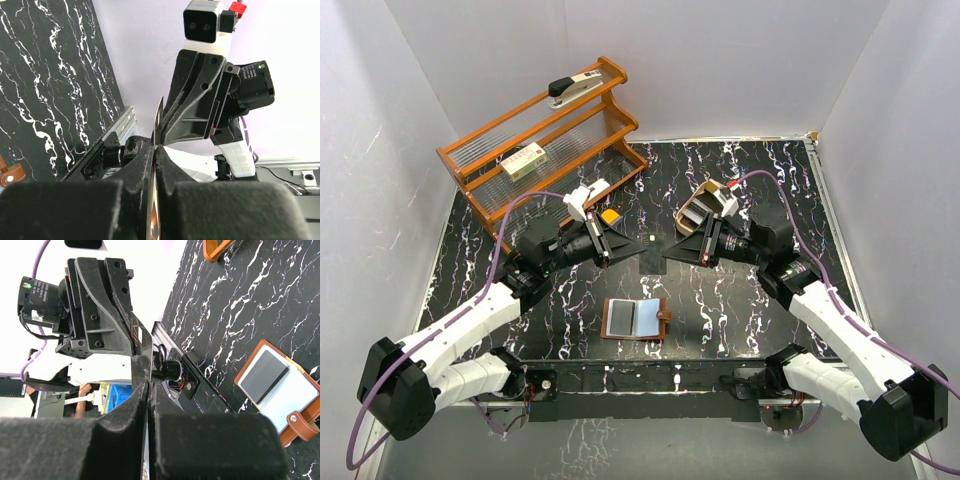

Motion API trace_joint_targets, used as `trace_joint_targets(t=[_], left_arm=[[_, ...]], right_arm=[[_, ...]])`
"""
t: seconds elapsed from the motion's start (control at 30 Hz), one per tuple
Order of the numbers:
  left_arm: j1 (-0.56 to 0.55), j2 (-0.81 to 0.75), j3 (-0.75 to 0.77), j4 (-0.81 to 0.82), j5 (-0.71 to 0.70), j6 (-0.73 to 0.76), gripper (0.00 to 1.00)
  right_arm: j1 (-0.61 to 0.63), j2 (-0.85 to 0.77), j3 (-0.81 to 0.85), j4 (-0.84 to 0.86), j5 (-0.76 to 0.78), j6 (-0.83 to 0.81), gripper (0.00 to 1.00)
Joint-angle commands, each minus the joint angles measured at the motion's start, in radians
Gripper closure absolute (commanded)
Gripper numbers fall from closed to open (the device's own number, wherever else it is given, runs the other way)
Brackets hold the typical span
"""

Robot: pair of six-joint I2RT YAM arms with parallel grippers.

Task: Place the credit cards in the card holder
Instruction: Pick up the credit card from the storage box, then insert the credit card into the card holder.

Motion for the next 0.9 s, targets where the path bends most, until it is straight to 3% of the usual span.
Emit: trace_joint_targets(t=[0.0, 0.03, 0.33, 0.67, 0.87], left_arm=[[-0.001, -0.024, -0.009, -0.025, -0.012, 0.019, 1.0], [-0.001, -0.026, -0.007, -0.032, -0.013, 0.026, 1.0], [-0.002, -0.063, -0.009, -0.206, -0.055, 0.126, 1.0], [-0.001, -0.08, -0.045, -0.453, -0.132, 0.244, 1.0], [0.008, -0.018, -0.098, -0.45, -0.092, 0.25, 1.0]], right_arm=[[0.005, -0.009, -0.008, 0.057, -0.001, 0.012, 1.0], [0.006, -0.012, -0.007, 0.052, 0.006, 0.011, 1.0], [0.006, -0.002, 0.016, -0.085, 0.082, -0.051, 0.65], [0.025, 0.019, 0.015, -0.296, 0.239, -0.144, 0.64], [0.113, 0.067, -0.02, -0.299, 0.331, -0.143, 0.64]])
